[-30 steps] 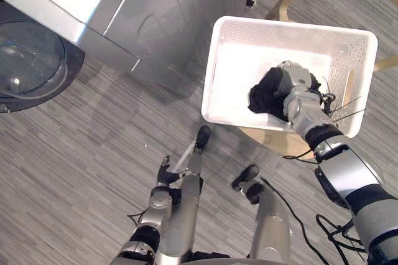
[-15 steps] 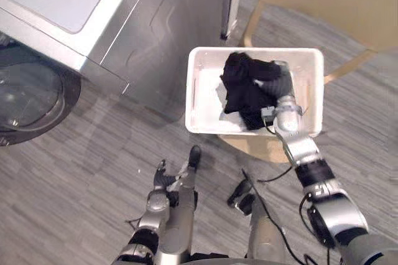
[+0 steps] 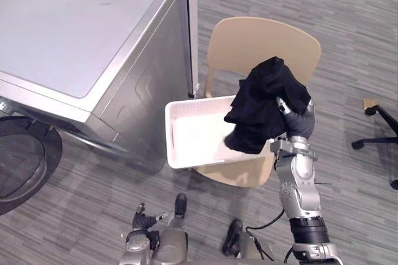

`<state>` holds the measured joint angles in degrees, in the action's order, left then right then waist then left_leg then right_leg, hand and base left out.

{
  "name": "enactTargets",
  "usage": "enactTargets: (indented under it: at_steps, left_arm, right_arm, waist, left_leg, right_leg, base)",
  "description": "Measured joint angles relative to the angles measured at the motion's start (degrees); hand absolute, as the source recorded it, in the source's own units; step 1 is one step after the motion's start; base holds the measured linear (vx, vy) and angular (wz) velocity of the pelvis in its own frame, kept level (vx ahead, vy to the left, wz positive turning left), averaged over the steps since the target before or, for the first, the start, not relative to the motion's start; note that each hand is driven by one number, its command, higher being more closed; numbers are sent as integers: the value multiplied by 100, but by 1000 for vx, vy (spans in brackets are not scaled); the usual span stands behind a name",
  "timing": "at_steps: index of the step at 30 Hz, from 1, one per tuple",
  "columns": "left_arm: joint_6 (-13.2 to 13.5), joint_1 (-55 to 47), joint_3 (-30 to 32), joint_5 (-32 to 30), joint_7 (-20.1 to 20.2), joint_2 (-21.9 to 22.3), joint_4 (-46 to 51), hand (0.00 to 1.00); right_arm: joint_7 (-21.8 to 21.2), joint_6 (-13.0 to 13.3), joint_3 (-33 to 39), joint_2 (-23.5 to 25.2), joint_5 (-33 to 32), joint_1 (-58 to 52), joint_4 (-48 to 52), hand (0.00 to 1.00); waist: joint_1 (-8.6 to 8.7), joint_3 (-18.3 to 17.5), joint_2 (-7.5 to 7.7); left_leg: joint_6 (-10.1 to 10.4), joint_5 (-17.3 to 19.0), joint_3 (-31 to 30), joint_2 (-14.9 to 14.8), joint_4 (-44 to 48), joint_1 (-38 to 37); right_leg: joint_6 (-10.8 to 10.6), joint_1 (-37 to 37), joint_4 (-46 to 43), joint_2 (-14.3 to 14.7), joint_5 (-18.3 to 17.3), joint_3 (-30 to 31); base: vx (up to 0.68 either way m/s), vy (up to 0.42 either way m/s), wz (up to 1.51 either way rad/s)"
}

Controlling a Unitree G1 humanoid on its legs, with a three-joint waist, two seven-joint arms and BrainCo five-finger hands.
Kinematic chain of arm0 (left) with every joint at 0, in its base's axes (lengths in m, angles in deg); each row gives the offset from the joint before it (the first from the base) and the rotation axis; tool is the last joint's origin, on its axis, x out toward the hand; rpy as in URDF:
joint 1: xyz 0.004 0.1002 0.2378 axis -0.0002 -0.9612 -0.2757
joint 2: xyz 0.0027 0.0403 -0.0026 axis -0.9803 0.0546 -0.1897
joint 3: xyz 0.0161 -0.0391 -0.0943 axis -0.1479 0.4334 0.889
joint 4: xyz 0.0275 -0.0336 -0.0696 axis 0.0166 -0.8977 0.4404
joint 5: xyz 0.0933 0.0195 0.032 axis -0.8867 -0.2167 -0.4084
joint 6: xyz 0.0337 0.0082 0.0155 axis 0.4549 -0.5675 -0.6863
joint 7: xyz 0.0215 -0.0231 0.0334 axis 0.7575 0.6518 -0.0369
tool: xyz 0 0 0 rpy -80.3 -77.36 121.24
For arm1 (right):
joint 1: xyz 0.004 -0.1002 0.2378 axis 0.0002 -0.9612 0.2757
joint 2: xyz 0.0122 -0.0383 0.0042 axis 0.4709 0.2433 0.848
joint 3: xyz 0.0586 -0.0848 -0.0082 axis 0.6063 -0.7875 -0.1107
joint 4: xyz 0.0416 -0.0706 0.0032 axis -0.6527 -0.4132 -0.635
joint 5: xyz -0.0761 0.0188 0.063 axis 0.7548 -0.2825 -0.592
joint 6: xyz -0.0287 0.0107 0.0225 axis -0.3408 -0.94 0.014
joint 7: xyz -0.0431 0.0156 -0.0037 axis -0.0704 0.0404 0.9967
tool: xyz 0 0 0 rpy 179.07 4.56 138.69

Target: Pick up the laundry basket with both hands and put the clothes into the washing machine.

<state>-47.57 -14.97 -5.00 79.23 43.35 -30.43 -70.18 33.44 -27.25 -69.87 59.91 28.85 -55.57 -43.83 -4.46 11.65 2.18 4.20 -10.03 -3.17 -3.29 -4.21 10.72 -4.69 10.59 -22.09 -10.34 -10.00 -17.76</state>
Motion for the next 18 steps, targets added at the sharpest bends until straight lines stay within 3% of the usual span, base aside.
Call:
enactTargets:
  at_steps: [1,2,4,6,8,9,10,11,12,13,14,16,17,18]
  left_arm:
    - [4,0,47,0,5,1,1,0]
    - [2,14,171,-1,2,15,-8,0]
    - [2,-26,241,0,-1,33,39,0]
    - [8,-241,473,5,-30,98,188,0]
    - [41,-461,642,69,-44,273,413,0]
    - [29,-503,632,130,-38,384,432,0]
    - [35,-565,625,138,-39,424,488,0]
    - [38,-725,612,203,-38,475,626,0]
    - [39,-873,584,254,-32,504,759,0]
    - [41,-871,564,263,-30,472,785,0]
    - [36,-774,553,272,-29,422,863,0]
    - [44,-846,456,257,-29,486,1147,0]
    - [62,-1038,201,231,-22,494,1436,0]
    - [74,-1036,46,227,-17,463,1596,0]
  right_arm:
    - [-10,0,-4,11,-53,-87,82,100]
    - [-32,24,0,62,-71,-221,308,100]
    - [-100,106,-25,170,-71,-301,461,100]
    - [-174,144,-321,173,-76,-240,638,100]
    - [-274,175,-537,215,-131,-41,788,100]
    - [-325,237,-566,187,-241,-35,831,100]
    - [-321,246,-573,182,-278,-61,829,100]
    - [-293,247,-572,167,-300,-163,828,100]
    - [-231,245,-569,100,-292,-229,829,100]
    - [-214,248,-536,79,-292,-230,830,100]
    - [-210,263,-420,56,-282,-203,840,100]
    - [-194,232,-293,-37,-279,-227,901,100]
    - [-180,227,-254,-129,-265,-326,1088,100]
    - [-175,245,-175,-119,-254,-366,1142,100]
  waist:
    - [43,-1,1]
    - [66,-4,-2]
    - [45,-38,44]
    - [-163,-261,86]
    - [-486,-338,-7]
    - [-473,-383,-253]
    - [-449,-398,-327]
    - [-421,-445,-422]
    - [-373,-510,-498]
    - [-324,-507,-467]
    - [-245,-445,-365]
    - [-262,-447,-382]
    - [-126,-494,-571]
    - [-76,-495,-570]
  left_leg:
    - [-45,29,-123,-19,57,38]
    - [-90,58,-358,10,76,96]
    - [-95,49,-601,143,236,157]
    - [-52,82,-837,289,655,537]
    - [-44,72,-863,214,864,893]
    - [13,0,-1114,112,908,1071]
    - [6,-26,-1214,69,901,1102]
    - [-139,-96,-1278,0,810,1114]
    - [-570,125,-974,-195,511,1114]
    - [-1015,505,-653,-242,425,1123]
    - [-1108,715,42,-250,681,1287]
    - [-1074,558,666,-218,1985,1355]
    - [-557,46,852,-202,1891,1253]
    - [-435,-388,703,-100,1540,1217]
  right_leg:
    - [-66,-46,-45,27,-36,136]
    - [-201,-14,-580,17,-329,453]
    - [-254,-114,-1405,-17,-617,924]
    - [-249,-307,-1096,132,-952,1331]
    - [-5,-513,-314,340,-1334,1161]
    - [104,-525,-209,536,-1314,944]
    - [124,-512,-210,601,-1310,842]
    - [185,-521,-242,727,-1293,664]
    - [370,-549,-135,849,-1177,449]
    - [410,-603,51,847,-1086,312]
    - [530,-672,406,686,-838,4]
    - [558,-661,443,599,-718,-210]
    - [556,-669,337,725,-729,-454]
    - [570,-634,394,693,-719,-525]
  base:
    - [-3,-28,119]
    - [-3,-79,129]
    - [-11,-138,123]
    - [-85,-225,73]
    - [-190,-243,21]
    - [-233,-227,41]
    - [-244,-201,70]
    - [-202,-153,74]
    - [-190,-166,85]
    - [-182,-141,118]
    - [-195,-104,114]
    - [-165,-107,100]
    - [-101,-106,122]
    - [-201,-66,157]
